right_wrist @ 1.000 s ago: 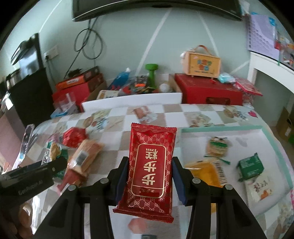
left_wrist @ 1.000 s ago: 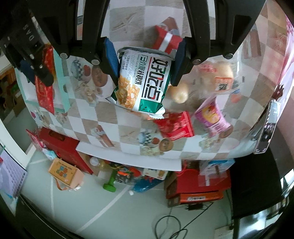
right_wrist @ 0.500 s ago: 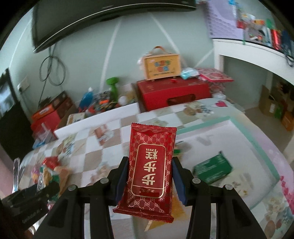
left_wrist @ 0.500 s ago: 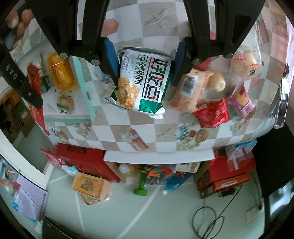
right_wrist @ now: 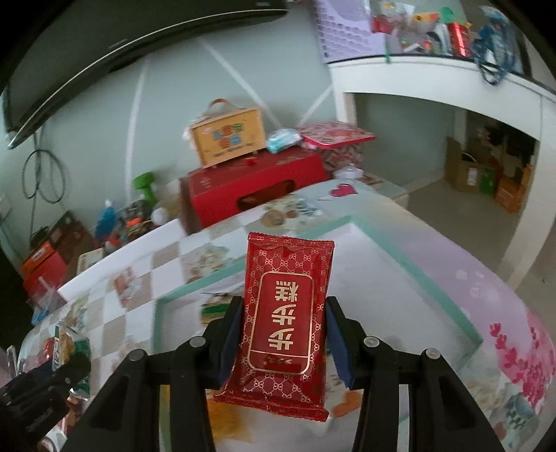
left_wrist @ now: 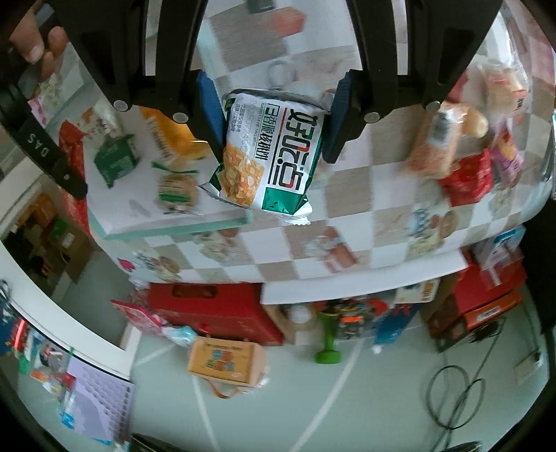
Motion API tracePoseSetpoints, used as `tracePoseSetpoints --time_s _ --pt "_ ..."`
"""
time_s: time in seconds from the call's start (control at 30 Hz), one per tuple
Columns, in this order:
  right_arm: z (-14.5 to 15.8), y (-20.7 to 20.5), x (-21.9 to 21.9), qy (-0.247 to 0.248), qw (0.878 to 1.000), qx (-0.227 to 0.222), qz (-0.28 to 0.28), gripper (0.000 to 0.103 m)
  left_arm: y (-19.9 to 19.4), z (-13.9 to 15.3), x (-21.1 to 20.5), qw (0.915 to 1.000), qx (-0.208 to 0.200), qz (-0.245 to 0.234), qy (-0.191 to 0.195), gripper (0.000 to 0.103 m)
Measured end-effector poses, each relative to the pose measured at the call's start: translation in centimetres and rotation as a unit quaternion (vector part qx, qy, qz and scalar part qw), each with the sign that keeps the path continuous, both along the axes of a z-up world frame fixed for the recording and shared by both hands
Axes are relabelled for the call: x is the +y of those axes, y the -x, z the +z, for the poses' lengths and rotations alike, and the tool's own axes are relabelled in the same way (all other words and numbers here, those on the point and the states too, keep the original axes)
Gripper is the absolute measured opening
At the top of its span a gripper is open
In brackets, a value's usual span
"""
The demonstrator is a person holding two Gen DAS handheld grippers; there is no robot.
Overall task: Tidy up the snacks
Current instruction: 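Lift both bags and carry them over the white tray, then lower both bags into the tray and open both tools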
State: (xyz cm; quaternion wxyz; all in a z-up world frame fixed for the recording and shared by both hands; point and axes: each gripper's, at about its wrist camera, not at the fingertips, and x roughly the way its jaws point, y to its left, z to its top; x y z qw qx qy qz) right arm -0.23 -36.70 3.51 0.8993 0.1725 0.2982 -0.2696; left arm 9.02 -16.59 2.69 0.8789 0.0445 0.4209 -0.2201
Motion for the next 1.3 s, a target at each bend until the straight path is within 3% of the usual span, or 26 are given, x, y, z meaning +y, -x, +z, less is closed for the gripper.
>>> tracePoseSetpoints --time_s 0.53,0.83,1.13,1.17,1.23,1.27,1.3 --pt "-2.5 2.3 -5.5 -0.038 0.996 0.023 -0.080 0.049 0.9 -0.4 -9.2 0.9964 0.018 -0.081 -0.016 0.055" --pt "-3.1 2.0 -5.6 -0.057 0.997 0.018 -0.050 0.051 0.2 -1.9 -12.0 0.9939 0.063 -0.091 -0.009 0.056" --pt "-2.8 1.2 -4.5 -0.045 0.998 0.022 -0.029 0.051 0.3 -1.0 -10.8 0.9959 0.057 -0.069 -0.017 0.063" --pt "-2.9 1.1 -4.5 -0.046 0.998 0.023 -0.028 0.055 0.2 -0.9 -10.4 0.9963 0.056 -0.062 -0.020 0.067" --pt "-2.9 1.0 -4.4 -0.048 0.998 0.026 -0.026 0.073 0.0 -0.9 -9.8 0.9971 0.053 -0.048 -0.025 0.076" --pt "-2.9 1.0 -4.3 -0.048 0.998 0.027 -0.025 0.080 -0.1 -0.9 -9.4 0.9976 0.049 -0.039 -0.030 0.085" --pt "-3.0 0.8 -4.3 -0.047 0.998 0.029 -0.023 0.080 -0.2 -0.9 -9.1 0.9978 0.045 -0.033 -0.035 0.091"
